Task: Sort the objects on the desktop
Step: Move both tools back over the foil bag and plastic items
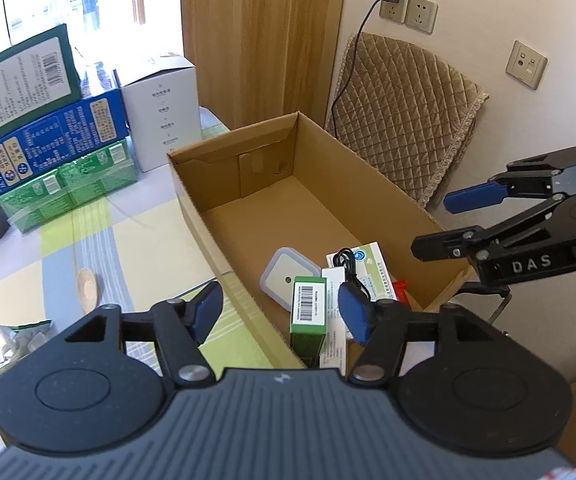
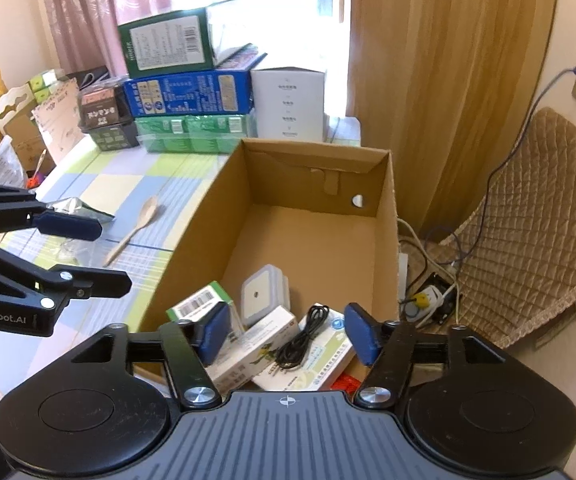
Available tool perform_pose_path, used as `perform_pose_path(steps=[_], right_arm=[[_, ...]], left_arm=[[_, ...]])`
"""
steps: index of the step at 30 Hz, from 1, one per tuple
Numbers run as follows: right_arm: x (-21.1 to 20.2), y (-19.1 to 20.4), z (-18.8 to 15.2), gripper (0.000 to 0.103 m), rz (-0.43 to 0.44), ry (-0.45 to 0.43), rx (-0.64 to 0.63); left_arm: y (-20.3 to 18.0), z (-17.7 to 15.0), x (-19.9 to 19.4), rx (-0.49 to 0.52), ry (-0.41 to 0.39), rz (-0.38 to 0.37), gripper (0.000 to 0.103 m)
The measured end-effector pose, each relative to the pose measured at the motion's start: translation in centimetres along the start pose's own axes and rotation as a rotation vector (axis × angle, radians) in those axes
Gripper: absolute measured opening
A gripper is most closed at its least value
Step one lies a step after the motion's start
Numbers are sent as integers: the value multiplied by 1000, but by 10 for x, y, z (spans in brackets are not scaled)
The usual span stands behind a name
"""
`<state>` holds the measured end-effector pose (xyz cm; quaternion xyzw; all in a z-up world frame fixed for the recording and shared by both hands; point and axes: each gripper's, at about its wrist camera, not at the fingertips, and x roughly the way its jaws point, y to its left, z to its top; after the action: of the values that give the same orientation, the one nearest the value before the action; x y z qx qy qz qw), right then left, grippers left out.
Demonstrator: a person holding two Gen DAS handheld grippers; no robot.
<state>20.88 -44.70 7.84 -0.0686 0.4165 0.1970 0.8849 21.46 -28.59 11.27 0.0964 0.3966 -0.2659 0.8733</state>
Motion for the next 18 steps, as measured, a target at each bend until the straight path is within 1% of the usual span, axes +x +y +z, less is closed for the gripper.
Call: perform_pose_path(steps=[1,2,3,6,8,10,11,14,16,18], right_arm=[[-2,4,0,71,1,-3,-10],[-4,8,-1,72,0,-7,-22],[-6,11,-1,75,-1,-9,-32],[-13,21,-1,77,1,-16,-47],[-16,27,-2,81,3,-19,-55],[-21,34,-2,86,3,-26,-68],[-24,37,-2,87,2,-31,-73],[-32,48,-2,94,0,-44,-86],[-35,55,0,99,-4,-53,-94],[-37,62,2,101,-3,-60,-101]], left_arm=[[0,-1,-4,1,-3,4,63],[1,-2,-8,2,-6,8,64],[1,-3,-11,3,-9,13,67],[3,-6,-22,9,-19,31,76],[5,-8,-29,13,-22,49,77],[9,-11,-37,11,-26,64,79],[12,-12,-42,9,-29,69,81],[19,-16,-54,7,-40,93,86],[25,-19,-63,1,-47,105,91],[31,-23,-72,-4,-54,121,95]])
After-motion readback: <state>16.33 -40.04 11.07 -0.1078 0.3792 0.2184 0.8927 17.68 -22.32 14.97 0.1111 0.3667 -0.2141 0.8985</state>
